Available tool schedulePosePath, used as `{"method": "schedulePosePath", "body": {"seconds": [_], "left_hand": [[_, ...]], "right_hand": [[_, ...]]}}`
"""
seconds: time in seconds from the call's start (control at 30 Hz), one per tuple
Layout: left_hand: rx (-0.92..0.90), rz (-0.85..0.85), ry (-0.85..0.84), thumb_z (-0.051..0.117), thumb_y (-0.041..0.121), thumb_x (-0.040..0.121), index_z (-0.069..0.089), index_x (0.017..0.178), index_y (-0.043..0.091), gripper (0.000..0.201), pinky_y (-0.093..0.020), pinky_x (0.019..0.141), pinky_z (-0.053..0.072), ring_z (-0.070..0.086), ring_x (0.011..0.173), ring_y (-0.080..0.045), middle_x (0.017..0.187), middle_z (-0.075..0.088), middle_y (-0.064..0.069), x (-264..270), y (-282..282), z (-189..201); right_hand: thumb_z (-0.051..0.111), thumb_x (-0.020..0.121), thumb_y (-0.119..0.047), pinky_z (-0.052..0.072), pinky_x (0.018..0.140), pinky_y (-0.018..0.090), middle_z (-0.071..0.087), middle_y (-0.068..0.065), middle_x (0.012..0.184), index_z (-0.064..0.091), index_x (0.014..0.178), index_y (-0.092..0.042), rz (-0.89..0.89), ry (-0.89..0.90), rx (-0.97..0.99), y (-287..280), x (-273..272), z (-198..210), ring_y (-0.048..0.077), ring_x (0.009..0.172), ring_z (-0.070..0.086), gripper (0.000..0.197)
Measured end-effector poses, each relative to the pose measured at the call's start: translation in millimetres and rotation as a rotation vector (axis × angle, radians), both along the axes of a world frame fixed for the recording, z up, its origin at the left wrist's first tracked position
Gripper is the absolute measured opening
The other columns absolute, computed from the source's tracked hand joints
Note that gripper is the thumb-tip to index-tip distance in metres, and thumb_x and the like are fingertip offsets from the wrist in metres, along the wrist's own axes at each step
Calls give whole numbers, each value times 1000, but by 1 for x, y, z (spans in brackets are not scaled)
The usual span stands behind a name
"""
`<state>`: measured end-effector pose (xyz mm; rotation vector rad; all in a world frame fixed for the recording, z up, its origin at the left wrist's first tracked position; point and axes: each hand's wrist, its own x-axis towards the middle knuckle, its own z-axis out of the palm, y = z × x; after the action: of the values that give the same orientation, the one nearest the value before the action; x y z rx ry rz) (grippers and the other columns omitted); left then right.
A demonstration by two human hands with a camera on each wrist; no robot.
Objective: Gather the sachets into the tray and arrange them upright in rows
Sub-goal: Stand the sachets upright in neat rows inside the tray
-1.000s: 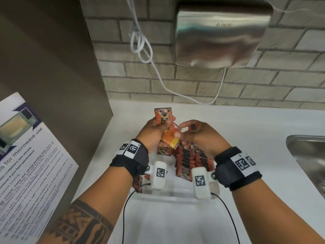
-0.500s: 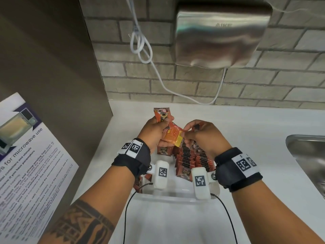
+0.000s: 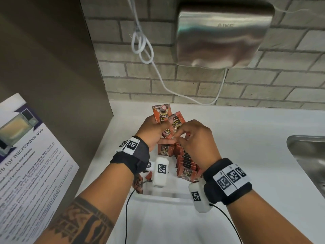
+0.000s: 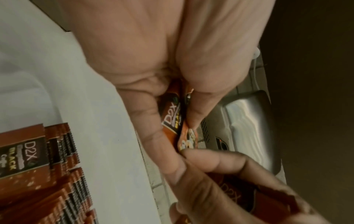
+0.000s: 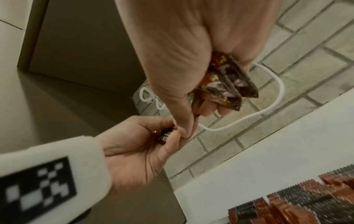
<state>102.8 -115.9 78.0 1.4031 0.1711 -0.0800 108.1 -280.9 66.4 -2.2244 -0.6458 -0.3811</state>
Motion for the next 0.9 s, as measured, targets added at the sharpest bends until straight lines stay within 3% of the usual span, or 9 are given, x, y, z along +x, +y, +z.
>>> {"method": "schedulePosePath", "body": {"seconds": [0.13,0.2,0.3,0.37,0.5,0.6,0.73,0.8,0.9], "left_hand": [[76,44,-11,63,19,99,67,115,15,17,-32,55,58,74,80,-19,103,75,-8,0,4,-3],[100,19,-17,66,20,97,69,113,18,16,-31,55,58,73,83,-18,107,75,-7,-1,5,-4],[112,-84,-46,68,21,96,67,121,13,26,-27,51,56,73,83,-18,106,75,-4,-4,1,-4],[102,-130,-59,64,25,98,66,123,14,27,-27,51,56,72,80,-18,97,75,0,-5,-2,-4],[-67,-137,5,54,22,103,65,118,16,20,-33,55,61,73,84,-28,104,75,-11,-5,0,-4],[58,-158,-26,57,20,102,59,126,12,26,-28,53,58,74,81,-26,110,74,-17,-5,3,-6],[293,-231,-93,75,16,90,67,113,13,25,-24,43,46,72,65,-22,88,76,-11,-6,3,-8],[353,-237,-105,80,15,85,67,105,10,24,-24,43,42,70,59,-20,80,75,-11,-6,1,-8],[311,-124,-120,81,11,83,67,102,4,24,-23,42,37,65,51,-17,68,70,-5,-4,4,-6]], "right_hand": [[93,66,-28,41,61,12,66,-11,83,72,83,-26,-107,238,170,-5,3,13,-1,62,55,27],[94,62,-34,46,62,16,64,-9,83,69,93,-28,-185,350,298,-11,11,22,-1,62,54,41],[96,62,-23,57,79,33,71,2,97,64,114,-22,-21,676,395,-15,20,27,17,85,70,61],[90,68,-9,57,89,38,75,7,108,62,122,-15,120,810,438,-14,22,25,25,99,72,61],[69,82,13,56,86,42,75,13,103,64,123,-9,120,812,546,-17,22,29,32,93,72,47],[58,92,10,56,82,41,74,17,96,64,121,-8,17,727,585,-23,23,31,29,84,75,35],[75,90,-18,51,63,29,71,20,82,67,112,-12,65,592,418,-20,18,43,29,67,67,25],[77,88,-17,47,54,19,72,20,82,69,105,-9,98,569,319,-18,16,46,22,58,66,20],[75,90,-18,44,56,29,68,18,73,67,96,-3,52,605,355,-23,18,43,21,51,57,18]]}}
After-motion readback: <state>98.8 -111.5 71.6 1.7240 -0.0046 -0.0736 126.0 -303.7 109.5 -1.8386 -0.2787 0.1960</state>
